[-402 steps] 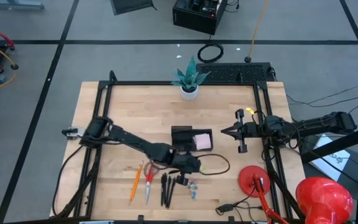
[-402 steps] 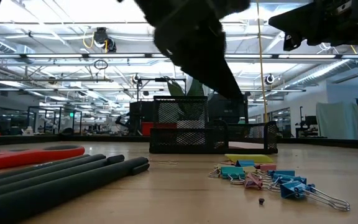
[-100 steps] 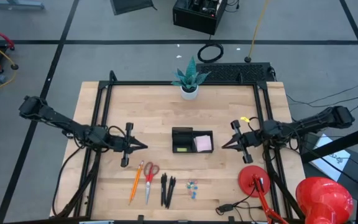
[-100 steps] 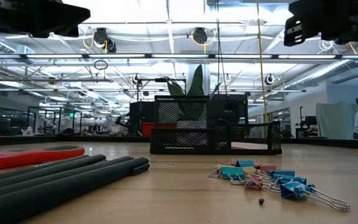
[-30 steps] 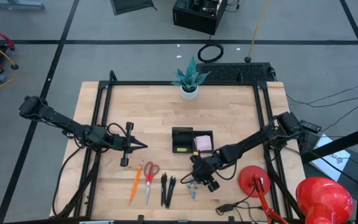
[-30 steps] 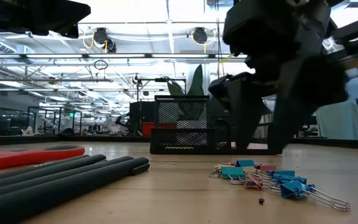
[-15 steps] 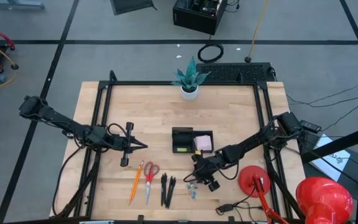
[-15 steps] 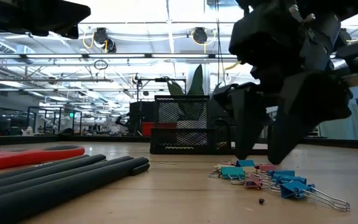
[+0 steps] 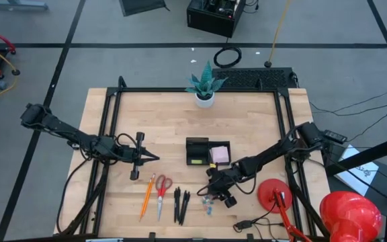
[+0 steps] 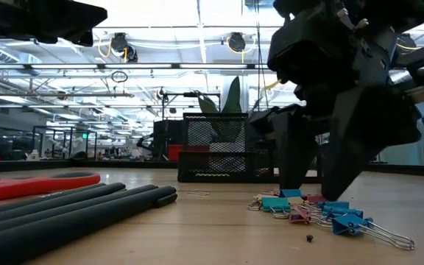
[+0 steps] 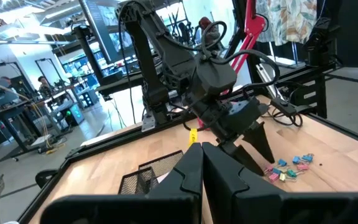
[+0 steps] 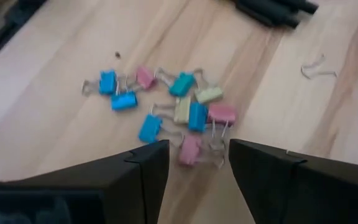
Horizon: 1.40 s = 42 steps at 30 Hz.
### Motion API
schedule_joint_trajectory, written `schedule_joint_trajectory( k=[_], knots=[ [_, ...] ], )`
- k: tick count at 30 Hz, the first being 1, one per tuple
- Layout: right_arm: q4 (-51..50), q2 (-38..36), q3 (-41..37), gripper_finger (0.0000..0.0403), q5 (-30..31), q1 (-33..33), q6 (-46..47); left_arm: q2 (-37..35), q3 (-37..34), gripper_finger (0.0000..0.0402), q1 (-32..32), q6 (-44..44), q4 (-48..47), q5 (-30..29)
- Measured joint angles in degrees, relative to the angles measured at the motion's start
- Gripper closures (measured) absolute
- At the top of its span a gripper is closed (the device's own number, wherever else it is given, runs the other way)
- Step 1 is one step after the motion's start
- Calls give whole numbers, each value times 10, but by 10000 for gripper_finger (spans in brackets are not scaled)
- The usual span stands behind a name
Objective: Pick and place office supplies into organizer
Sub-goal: Put the pink binder clip into the black desk organizer
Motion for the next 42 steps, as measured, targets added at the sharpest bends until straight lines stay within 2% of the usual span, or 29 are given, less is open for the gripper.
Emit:
schedule_joint_trajectory(
  k=[5, 23, 31, 39, 42],
  knots=[
    [26, 21, 1, 243, -2, -1, 5, 0, 0, 385, 1, -3, -2, -1],
    [-47, 5, 1, 243, 1, -3, 2, 0, 0, 385, 2, -3, -8, -10],
    [-78, 5, 0, 243, 40, 3, -34, 0, 0, 385, 2, -3, -8, -10],
    [-80, 5, 0, 244, 43, 3, -49, 0, 0, 385, 3, -2, -8, -10],
    [-84, 6, 0, 256, 44, 3, -54, 0, 0, 385, 3, -2, -8, -10]
  ],
)
